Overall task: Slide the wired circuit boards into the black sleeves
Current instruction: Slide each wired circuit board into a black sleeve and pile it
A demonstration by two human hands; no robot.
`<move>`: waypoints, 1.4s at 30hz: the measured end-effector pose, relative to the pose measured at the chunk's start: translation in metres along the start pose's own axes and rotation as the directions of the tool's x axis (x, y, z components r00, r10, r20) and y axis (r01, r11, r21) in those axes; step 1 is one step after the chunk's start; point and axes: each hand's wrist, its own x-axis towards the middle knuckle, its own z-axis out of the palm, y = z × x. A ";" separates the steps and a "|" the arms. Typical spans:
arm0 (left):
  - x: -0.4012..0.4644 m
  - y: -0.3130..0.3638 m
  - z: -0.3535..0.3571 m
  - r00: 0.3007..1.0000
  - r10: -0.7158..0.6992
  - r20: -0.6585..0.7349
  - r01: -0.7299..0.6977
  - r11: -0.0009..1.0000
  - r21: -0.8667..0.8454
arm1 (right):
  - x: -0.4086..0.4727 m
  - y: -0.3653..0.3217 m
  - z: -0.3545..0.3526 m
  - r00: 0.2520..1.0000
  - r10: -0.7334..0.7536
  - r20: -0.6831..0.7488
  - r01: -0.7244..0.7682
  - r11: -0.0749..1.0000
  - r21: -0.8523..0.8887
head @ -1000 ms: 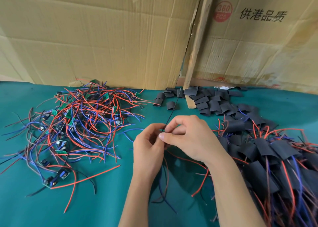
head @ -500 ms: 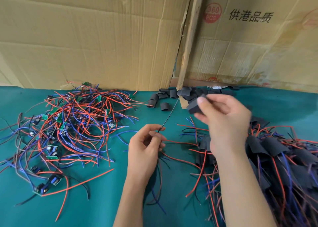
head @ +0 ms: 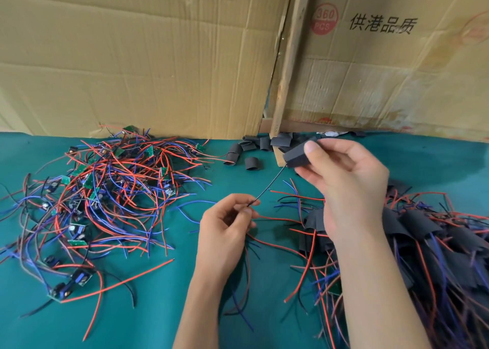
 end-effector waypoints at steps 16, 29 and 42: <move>-0.003 0.005 -0.003 0.999 -0.031 -0.040 0.030 0.999 -0.038 | -0.010 0.027 0.003 0.889 0.265 0.373 -0.085 0.896 -0.435; -0.001 0.002 -0.007 0.997 -0.076 0.023 0.078 0.989 -0.129 | -0.004 0.025 0.000 0.977 0.080 0.195 -0.045 0.983 -0.180; 0.000 0.003 -0.008 0.992 -0.122 0.029 0.124 0.990 -0.073 | -0.007 0.024 0.000 0.878 0.173 0.446 -0.043 0.957 -0.287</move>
